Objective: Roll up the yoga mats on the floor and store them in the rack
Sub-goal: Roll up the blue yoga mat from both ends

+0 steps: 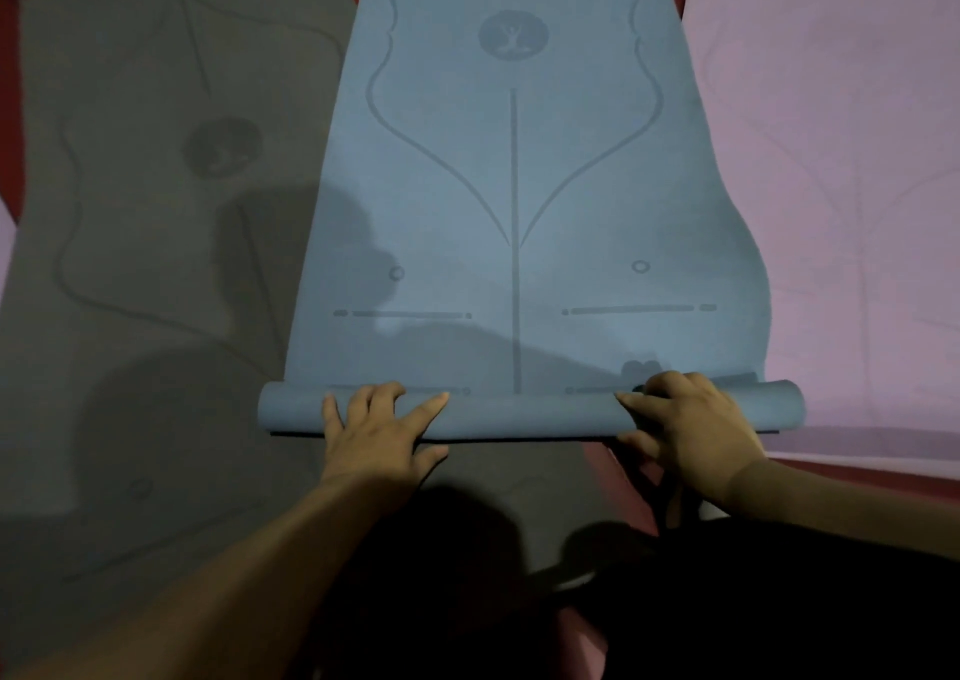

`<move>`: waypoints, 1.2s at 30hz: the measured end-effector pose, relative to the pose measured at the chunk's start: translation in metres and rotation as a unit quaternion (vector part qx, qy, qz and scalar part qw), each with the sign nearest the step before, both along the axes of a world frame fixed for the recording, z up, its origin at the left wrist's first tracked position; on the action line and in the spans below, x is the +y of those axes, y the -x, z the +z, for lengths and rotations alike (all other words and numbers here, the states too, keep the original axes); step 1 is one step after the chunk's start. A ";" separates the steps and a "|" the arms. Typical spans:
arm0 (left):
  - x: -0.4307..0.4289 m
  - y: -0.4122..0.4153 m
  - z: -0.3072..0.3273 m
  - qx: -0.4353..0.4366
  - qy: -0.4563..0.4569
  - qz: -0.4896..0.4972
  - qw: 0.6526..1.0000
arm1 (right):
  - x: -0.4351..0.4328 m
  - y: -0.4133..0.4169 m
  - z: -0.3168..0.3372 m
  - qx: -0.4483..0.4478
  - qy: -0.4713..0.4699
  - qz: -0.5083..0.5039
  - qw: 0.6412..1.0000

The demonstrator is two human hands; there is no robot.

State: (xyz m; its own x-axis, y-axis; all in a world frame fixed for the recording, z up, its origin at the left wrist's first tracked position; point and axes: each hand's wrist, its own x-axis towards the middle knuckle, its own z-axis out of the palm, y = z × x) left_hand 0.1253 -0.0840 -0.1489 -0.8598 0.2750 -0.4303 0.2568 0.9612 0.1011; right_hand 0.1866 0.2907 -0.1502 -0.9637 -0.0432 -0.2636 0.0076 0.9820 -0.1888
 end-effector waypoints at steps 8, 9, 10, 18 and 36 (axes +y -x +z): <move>0.000 0.035 -0.005 0.003 -0.006 -0.018 1.000 | 0.019 0.027 -0.012 -0.011 0.037 0.023 0.999; 0.001 0.038 -0.004 0.003 -0.003 -0.022 1.000 | 0.018 0.027 -0.013 0.007 0.031 0.023 0.999; 0.001 0.040 -0.003 0.000 -0.002 -0.024 1.000 | 0.016 0.027 -0.013 0.031 0.022 0.022 0.999; 0.005 0.062 0.010 -0.015 0.006 -0.064 0.998 | 0.005 0.013 -0.006 0.076 0.002 0.038 0.996; 0.011 0.012 0.013 -0.143 0.031 -0.038 0.989 | 0.028 0.001 -0.002 -0.102 0.057 0.099 0.988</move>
